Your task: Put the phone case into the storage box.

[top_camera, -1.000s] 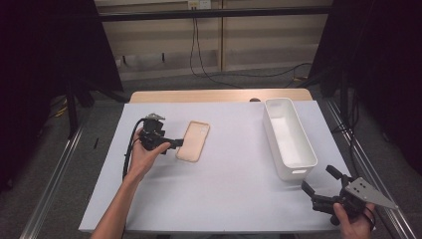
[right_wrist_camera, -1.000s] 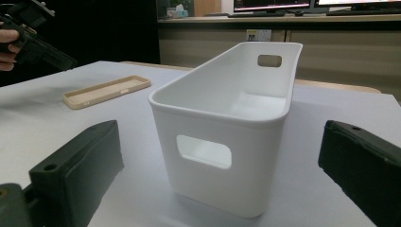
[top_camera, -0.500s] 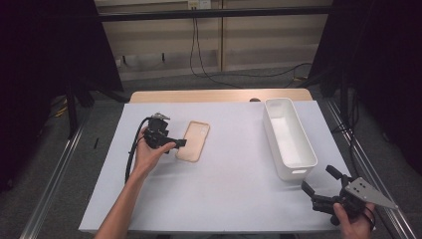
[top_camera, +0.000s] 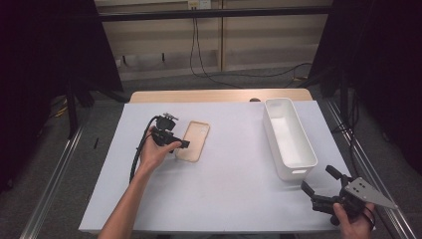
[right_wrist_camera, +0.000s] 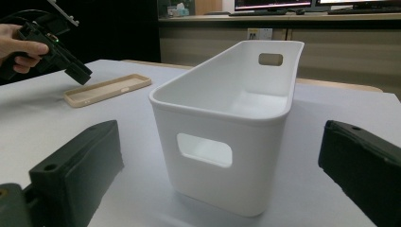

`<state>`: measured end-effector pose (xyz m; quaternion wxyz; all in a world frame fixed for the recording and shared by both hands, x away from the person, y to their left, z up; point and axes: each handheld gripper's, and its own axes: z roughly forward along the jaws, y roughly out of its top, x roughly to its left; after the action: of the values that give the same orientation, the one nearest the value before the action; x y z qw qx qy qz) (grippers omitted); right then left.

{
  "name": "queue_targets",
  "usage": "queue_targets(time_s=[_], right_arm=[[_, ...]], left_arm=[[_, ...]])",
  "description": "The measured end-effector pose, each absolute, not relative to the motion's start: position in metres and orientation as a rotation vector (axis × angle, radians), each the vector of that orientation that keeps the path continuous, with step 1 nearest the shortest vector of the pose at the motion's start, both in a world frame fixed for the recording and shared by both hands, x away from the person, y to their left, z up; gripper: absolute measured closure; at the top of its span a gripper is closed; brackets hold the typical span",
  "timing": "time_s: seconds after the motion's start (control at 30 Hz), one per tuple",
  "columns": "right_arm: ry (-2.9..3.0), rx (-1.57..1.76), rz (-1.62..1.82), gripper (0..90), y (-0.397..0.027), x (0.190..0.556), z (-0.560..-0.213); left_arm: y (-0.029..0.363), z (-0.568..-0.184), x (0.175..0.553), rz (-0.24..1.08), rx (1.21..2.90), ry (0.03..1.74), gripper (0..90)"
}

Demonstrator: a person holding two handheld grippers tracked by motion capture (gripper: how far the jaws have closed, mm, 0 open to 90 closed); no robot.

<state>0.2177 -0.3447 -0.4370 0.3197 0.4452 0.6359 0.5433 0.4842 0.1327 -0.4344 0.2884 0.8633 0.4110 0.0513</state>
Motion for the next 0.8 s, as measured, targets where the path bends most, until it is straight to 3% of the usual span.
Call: queue_targets(time_s=[0.3,0.6,0.7,0.8], right_arm=[[1.675,1.167,1.428,0.2,-0.3446,0.2179,-0.4372],[1.676,1.166,1.425,0.2,-0.3449,0.2181,-0.4374],[1.675,1.165,1.426,0.2,-0.3449,0.2179,-0.4373],[1.676,1.165,1.426,0.2,-0.345,0.2178,-0.4372]], left_arm=[[0.1282,-0.4415,0.4873,0.133,2.336,1.099,29.7],[0.1258,-0.444,0.4867,0.186,2.356,1.136,50.3],[0.1245,-0.4437,0.4862,0.178,2.353,1.144,51.8],[0.124,-0.4432,0.4857,0.163,2.357,1.13,60.8]])
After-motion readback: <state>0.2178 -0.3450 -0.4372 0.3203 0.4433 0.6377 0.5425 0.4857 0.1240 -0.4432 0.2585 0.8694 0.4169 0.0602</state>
